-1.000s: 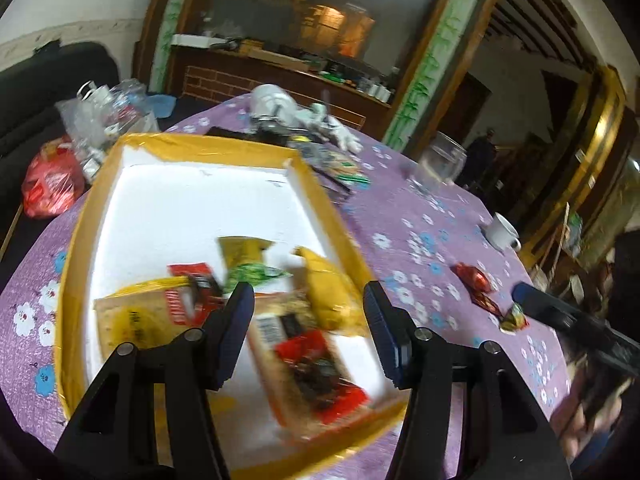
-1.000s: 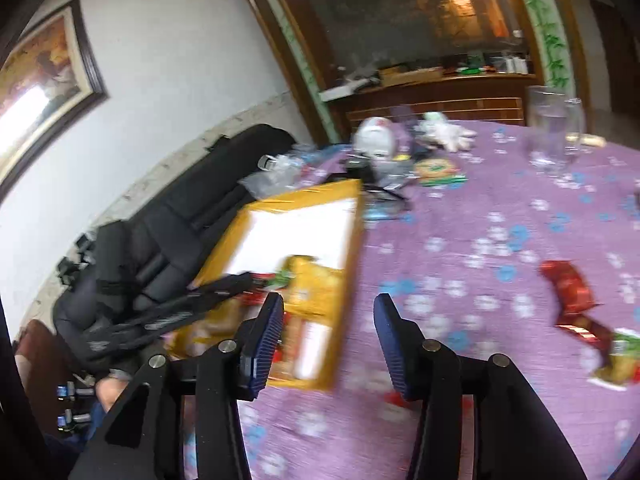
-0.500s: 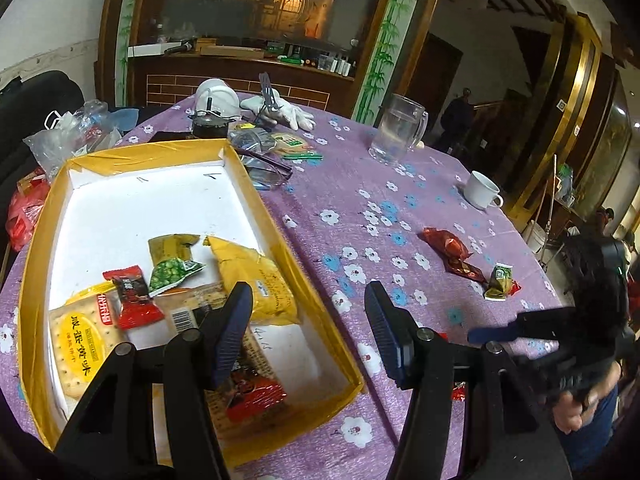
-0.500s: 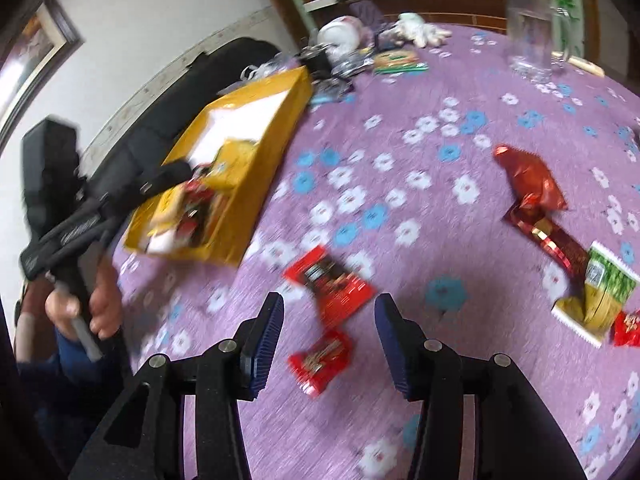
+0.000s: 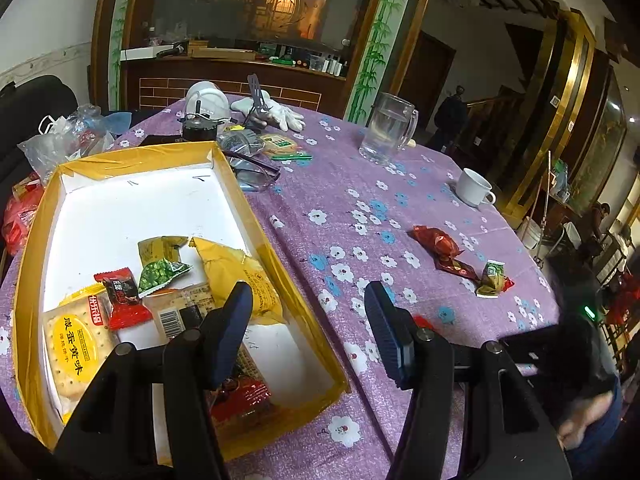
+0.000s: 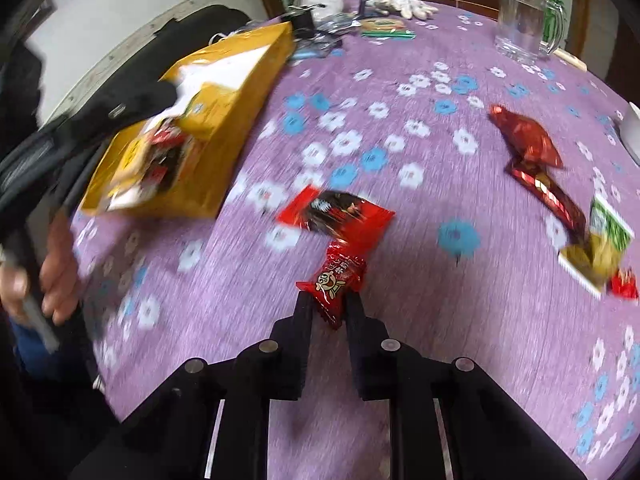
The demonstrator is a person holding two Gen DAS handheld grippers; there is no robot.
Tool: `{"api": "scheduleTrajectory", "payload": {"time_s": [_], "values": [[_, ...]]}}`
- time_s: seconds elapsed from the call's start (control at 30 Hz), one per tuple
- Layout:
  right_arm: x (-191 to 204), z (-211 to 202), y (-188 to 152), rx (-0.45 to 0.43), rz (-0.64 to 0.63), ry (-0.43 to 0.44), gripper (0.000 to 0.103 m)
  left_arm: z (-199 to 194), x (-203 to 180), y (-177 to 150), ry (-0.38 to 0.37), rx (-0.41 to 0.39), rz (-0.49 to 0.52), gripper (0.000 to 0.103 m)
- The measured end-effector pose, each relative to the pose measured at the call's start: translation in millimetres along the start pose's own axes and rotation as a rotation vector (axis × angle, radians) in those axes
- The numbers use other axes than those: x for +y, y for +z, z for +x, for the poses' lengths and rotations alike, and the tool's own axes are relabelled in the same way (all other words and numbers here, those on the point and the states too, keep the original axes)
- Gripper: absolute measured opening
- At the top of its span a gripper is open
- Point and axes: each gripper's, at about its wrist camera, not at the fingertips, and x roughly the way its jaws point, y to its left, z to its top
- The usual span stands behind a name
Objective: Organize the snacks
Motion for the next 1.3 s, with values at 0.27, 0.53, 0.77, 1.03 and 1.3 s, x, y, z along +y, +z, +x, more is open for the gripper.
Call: {"api": "scheduleTrajectory", "payload": {"time_s": [0.27,0.53,0.77,1.03,1.3], "values": [[-61.5,16.3,46.5,-0.128,0.179,-0.069,0.013,3.5,-25.4,4.1,-0.025,0.037,0.071,0.057],[-85.3,-4.9,32.8,-0.174,0.257,-0.003,0.013,57.6,-90.0,7.3,-0.073,0.228,0.157,0.057],[-96.5,-3.3,31.5,-0.158,0.289,0.022,0.013,110.4,-110.1,-8.8,0.038,0.318,0.217,0.042],[-87.1,-3.7,31.2,-0.169,0.25,0.006,0.013,121.5,-103.2,-10.2,0.082,0.276,0.193,0.025],[-81.4,-2.5,30.4,-0.191,0.232,-0.013,0.013,114.2,-94.6,-4.6,0.045,0.192,0.164,0.025]]}}
